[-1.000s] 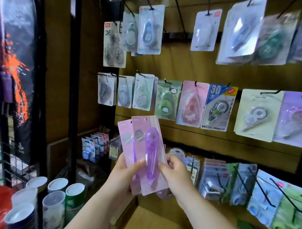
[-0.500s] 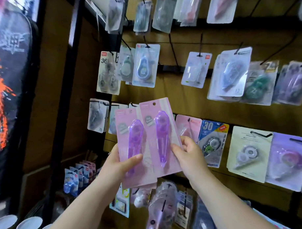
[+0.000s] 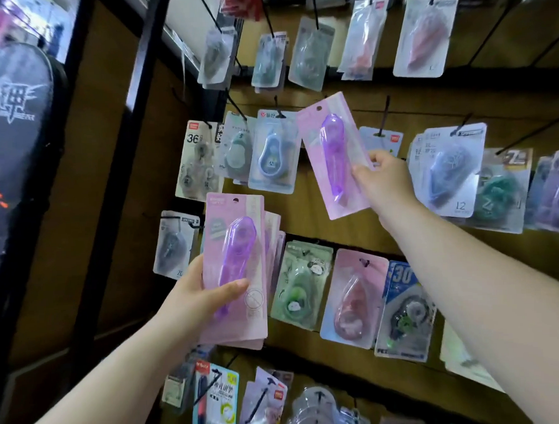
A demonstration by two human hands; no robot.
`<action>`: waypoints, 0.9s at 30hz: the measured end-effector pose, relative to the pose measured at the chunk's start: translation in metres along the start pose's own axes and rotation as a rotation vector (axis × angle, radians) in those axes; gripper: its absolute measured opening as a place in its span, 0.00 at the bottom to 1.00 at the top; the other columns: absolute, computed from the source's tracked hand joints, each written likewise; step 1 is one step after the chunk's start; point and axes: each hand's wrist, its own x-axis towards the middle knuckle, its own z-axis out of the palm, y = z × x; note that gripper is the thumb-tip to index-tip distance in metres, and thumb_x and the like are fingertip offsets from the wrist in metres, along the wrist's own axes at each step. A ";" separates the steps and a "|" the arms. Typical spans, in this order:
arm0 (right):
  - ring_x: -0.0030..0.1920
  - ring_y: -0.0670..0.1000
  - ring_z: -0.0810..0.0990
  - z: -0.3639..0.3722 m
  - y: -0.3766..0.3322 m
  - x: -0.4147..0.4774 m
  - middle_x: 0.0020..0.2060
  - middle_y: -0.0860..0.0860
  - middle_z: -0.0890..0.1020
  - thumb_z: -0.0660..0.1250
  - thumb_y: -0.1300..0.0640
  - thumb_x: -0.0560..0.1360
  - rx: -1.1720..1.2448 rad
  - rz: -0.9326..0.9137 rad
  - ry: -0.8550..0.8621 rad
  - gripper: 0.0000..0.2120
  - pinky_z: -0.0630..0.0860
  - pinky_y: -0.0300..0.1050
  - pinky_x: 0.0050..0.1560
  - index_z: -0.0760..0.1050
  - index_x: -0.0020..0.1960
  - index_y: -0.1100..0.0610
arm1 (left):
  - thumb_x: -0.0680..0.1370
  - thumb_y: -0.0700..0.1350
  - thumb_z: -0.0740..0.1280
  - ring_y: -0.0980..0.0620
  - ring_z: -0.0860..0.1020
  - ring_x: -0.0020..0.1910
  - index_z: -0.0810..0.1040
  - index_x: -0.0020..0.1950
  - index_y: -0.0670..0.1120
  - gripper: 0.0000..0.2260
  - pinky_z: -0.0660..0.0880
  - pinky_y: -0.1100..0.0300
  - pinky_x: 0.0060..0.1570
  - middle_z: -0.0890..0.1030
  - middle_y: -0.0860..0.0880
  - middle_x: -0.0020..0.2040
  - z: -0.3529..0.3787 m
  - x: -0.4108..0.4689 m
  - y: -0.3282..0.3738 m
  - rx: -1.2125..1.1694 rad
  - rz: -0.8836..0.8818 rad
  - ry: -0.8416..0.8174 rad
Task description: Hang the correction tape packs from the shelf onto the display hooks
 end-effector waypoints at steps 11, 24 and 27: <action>0.37 0.49 0.73 0.010 -0.001 0.033 0.37 0.53 0.76 0.59 0.62 0.76 0.082 0.143 0.007 0.12 0.67 0.38 0.34 0.75 0.56 0.64 | 0.62 0.49 0.76 0.41 0.80 0.50 0.72 0.61 0.47 0.29 0.78 0.45 0.50 0.81 0.42 0.52 -0.007 0.020 0.009 0.011 0.018 -0.022; 0.51 0.61 0.78 0.031 0.017 0.048 0.58 0.58 0.74 0.57 0.58 0.79 -0.594 0.188 0.030 0.15 0.69 0.42 0.31 0.68 0.64 0.62 | 0.61 0.49 0.73 0.45 0.82 0.46 0.73 0.56 0.50 0.25 0.78 0.54 0.40 0.82 0.45 0.49 -0.004 0.028 0.006 -0.069 0.020 -0.049; 0.56 0.61 0.76 0.033 0.016 0.033 0.65 0.61 0.68 0.56 0.59 0.78 -0.842 0.109 -0.039 0.23 0.69 0.43 0.36 0.56 0.71 0.58 | 0.62 0.49 0.72 0.43 0.81 0.48 0.73 0.58 0.48 0.26 0.78 0.50 0.45 0.82 0.44 0.51 -0.007 0.030 0.004 -0.077 0.026 -0.052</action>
